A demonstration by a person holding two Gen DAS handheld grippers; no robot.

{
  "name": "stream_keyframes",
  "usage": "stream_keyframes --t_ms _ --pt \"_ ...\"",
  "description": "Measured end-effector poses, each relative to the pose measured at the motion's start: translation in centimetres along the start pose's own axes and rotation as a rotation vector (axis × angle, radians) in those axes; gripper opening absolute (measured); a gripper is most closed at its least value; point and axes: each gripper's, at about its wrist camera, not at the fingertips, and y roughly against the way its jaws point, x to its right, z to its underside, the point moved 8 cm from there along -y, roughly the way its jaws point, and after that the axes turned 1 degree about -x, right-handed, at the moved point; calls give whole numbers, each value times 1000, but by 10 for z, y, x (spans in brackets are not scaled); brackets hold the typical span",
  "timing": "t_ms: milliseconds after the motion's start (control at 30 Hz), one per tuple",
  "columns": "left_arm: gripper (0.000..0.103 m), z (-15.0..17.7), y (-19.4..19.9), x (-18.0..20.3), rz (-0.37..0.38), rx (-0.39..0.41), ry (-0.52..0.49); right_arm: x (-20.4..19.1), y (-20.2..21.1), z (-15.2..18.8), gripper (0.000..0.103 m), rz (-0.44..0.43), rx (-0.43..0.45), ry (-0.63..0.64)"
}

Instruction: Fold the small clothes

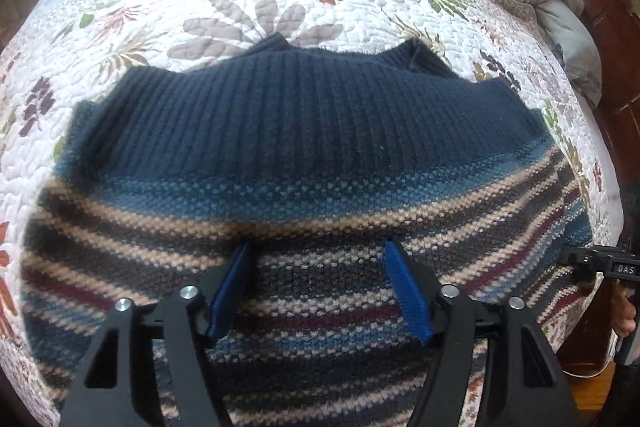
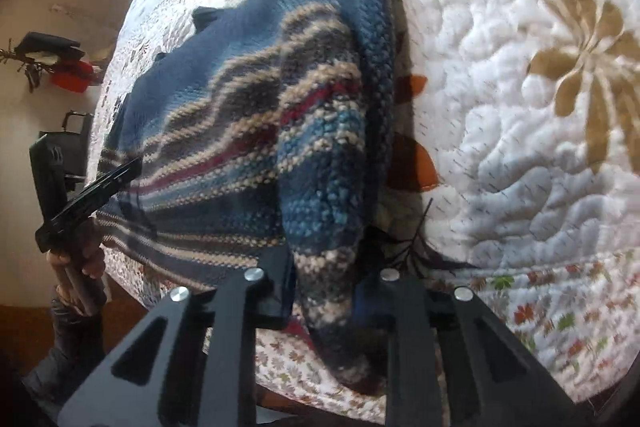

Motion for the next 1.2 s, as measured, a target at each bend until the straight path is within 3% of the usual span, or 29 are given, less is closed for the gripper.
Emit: stream_keyframes --t_ms 233,367,467,700,800,867,900,1100,1200 --pt "64 10 46 -25 31 29 61 -90 49 -10 17 46 114 110" --pt "64 18 72 -53 31 67 99 -150 47 -13 17 90 126 232" --pt "64 22 84 -75 36 76 129 -194 29 -13 17 138 118 317" --pt "64 29 102 -106 47 102 183 -250 -28 5 19 163 70 447" --pt "64 30 103 -111 63 104 203 -267 -61 15 28 161 41 478" --pt "64 30 103 -112 78 99 215 -269 -74 22 51 127 13 475" --pt "64 31 103 -113 83 96 216 -270 -81 27 56 89 -7 459" --pt "64 34 100 -99 124 73 204 -279 -77 58 61 -163 -44 410" --pt "64 32 98 -76 172 60 184 -268 -52 64 61 -196 13 381"
